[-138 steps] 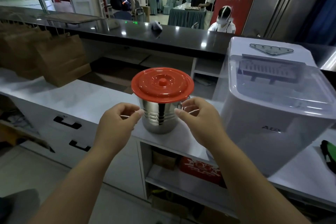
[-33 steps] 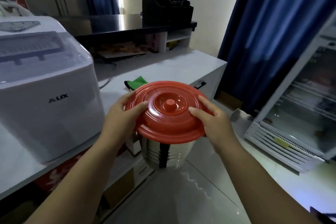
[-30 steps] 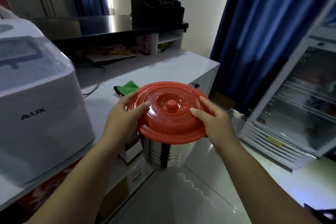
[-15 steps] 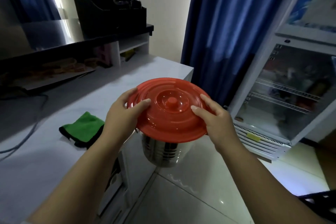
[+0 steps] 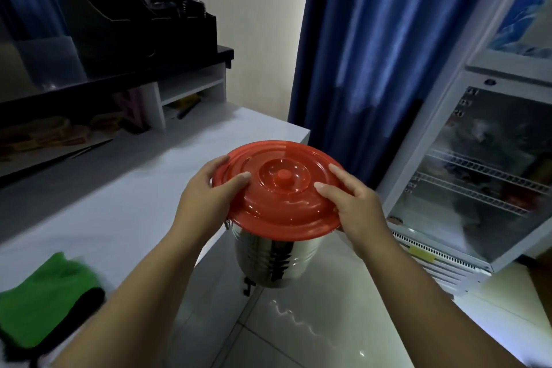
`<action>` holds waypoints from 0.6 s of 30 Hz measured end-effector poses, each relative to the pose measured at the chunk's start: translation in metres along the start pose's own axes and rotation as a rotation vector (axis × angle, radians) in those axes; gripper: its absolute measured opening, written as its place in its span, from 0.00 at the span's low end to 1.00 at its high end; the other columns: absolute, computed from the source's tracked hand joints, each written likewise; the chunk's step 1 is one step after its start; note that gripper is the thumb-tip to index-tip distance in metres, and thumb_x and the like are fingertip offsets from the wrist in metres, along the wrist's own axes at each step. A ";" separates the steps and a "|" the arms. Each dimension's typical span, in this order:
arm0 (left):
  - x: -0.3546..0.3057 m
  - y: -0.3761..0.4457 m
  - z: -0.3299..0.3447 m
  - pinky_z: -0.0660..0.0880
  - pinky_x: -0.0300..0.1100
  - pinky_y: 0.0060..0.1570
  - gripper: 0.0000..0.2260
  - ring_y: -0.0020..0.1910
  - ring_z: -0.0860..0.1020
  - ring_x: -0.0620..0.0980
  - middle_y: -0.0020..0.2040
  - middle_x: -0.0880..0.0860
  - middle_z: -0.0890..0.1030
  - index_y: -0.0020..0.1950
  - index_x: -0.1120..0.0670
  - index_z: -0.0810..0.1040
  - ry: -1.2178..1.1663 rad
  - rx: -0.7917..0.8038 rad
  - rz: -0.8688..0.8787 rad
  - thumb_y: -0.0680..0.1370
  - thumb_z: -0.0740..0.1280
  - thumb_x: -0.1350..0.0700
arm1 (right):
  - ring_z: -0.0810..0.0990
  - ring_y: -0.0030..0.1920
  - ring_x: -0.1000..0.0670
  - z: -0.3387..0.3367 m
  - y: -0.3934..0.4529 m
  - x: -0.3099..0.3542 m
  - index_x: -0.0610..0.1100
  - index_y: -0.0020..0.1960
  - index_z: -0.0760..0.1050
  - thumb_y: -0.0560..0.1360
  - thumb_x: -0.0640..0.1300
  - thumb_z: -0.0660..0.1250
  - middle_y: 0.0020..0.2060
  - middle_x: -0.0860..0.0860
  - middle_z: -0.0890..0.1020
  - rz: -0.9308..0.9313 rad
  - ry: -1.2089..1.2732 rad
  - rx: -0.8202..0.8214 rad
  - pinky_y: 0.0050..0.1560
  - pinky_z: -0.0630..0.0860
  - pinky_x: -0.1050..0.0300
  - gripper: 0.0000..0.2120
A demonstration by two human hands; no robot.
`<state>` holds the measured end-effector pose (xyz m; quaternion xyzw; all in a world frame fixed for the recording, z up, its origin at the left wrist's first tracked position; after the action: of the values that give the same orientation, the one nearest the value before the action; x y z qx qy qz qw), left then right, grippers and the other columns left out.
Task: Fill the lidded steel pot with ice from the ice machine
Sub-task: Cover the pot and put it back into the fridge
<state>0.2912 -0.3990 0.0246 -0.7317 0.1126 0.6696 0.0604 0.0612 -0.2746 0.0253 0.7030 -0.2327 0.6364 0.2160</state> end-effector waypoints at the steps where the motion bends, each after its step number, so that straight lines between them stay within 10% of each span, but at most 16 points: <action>1: -0.002 0.014 0.008 0.79 0.54 0.51 0.22 0.50 0.81 0.50 0.53 0.44 0.79 0.63 0.41 0.72 0.020 -0.002 0.004 0.70 0.72 0.46 | 0.80 0.57 0.50 -0.002 0.017 0.001 0.57 0.66 0.73 0.70 0.48 0.74 0.60 0.54 0.79 -0.002 -0.002 0.003 0.60 0.77 0.47 0.26; 18: 0.012 0.189 0.078 0.82 0.50 0.37 0.25 0.44 0.82 0.48 0.53 0.43 0.79 0.66 0.43 0.72 0.055 -0.090 0.025 0.70 0.73 0.45 | 0.76 0.61 0.52 0.008 0.231 -0.004 0.57 0.66 0.73 0.69 0.49 0.74 0.63 0.55 0.77 -0.035 -0.052 0.101 0.65 0.72 0.49 0.27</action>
<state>0.1707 -0.5642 0.0174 -0.7503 0.0931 0.6543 0.0161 -0.0719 -0.4634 0.0222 0.7332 -0.1934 0.6250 0.1853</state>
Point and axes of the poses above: each hand's wrist, its own y-axis towards the middle knuckle, its own z-axis out of the palm, x = y × z, the point moved 10 cm from there along y, towards the middle knuckle
